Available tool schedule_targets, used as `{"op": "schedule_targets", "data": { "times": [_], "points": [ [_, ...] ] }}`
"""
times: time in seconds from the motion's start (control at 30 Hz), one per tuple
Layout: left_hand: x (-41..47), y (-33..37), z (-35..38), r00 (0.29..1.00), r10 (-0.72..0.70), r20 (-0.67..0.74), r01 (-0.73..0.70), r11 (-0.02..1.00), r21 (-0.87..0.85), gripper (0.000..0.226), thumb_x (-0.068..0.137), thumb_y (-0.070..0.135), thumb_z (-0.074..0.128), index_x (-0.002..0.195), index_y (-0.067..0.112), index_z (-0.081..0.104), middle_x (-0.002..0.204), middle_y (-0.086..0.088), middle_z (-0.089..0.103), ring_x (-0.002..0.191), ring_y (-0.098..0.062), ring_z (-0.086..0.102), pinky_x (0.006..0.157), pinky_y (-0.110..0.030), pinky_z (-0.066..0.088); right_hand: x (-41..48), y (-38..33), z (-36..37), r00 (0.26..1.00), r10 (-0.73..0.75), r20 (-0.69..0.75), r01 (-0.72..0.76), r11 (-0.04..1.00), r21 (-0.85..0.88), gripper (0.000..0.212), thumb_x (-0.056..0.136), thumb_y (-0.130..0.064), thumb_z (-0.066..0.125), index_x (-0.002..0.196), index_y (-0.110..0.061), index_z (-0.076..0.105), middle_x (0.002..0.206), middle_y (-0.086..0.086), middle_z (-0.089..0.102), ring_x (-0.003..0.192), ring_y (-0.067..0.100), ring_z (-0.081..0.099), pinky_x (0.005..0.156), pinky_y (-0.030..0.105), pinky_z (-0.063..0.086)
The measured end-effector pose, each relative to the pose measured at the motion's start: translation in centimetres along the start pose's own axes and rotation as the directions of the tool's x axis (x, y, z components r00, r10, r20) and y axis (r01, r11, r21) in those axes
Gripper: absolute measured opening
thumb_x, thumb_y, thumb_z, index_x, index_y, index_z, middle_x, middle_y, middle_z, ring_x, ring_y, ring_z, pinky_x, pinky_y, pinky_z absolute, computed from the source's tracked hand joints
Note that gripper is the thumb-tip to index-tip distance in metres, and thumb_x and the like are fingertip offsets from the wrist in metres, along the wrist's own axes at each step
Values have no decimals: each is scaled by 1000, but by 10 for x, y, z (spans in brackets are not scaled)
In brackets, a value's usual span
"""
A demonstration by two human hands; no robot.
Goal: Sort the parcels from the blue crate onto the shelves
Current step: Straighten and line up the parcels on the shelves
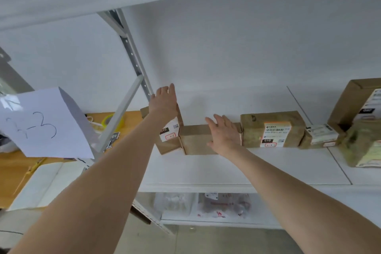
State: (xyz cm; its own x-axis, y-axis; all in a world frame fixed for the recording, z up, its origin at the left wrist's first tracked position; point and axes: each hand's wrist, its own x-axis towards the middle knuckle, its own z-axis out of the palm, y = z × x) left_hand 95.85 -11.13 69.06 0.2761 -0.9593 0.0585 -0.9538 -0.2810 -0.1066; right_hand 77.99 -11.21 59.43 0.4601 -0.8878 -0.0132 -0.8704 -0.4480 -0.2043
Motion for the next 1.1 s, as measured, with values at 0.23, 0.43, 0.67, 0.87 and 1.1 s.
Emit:
{"op": "schedule_targets", "data": {
  "times": [0.23, 0.43, 0.67, 0.87, 1.1],
  "points": [
    [19, -22, 23, 992, 5, 124, -17, 995, 95, 67, 87, 23, 62, 141, 10, 25, 130, -9, 47, 119, -31, 49, 88, -41, 44, 23, -18, 15, 992, 90, 90, -72, 981, -181, 89, 82, -30, 71, 149, -31, 12, 155, 2, 16, 141, 36, 17, 115, 58, 9],
    [35, -39, 28, 995, 83, 59, -88, 993, 84, 49, 87, 13, 63, 130, 18, 39, 115, -3, 50, 107, -26, 53, 68, -33, 40, 48, -27, 21, 996, 92, 20, -87, 980, -181, 86, 77, -13, 69, 145, -34, 21, 140, 5, 34, 130, 32, 33, 114, 61, 10],
    [62, -60, 29, 996, 76, 51, -80, 992, 93, 50, 86, 5, 62, 129, 17, 39, 113, -4, 53, 104, -28, 57, 66, -34, 39, 78, -34, 26, 995, 99, -20, -101, 981, -168, 90, 75, -12, 71, 145, -32, 18, 138, 10, 32, 130, 32, 31, 114, 62, 7],
    [73, -62, 27, 986, 128, 108, -139, 985, 105, 54, 84, 4, 62, 131, 21, 39, 114, -3, 54, 103, -27, 57, 68, -34, 40, 92, -32, 24, 993, 118, -15, -118, 981, -153, 95, 76, -8, 69, 150, -29, 13, 143, 9, 30, 139, 35, 20, 114, 64, 4],
    [74, -69, 20, 967, 159, 198, -182, 977, 108, 60, 81, 10, 69, 132, 20, 39, 114, -5, 55, 104, -27, 57, 71, -35, 46, 101, -33, 28, 996, 84, -38, -88, 987, -133, 85, 84, -9, 64, 150, -29, 14, 145, 6, 32, 143, 35, 15, 114, 64, 4]
  ]
}}
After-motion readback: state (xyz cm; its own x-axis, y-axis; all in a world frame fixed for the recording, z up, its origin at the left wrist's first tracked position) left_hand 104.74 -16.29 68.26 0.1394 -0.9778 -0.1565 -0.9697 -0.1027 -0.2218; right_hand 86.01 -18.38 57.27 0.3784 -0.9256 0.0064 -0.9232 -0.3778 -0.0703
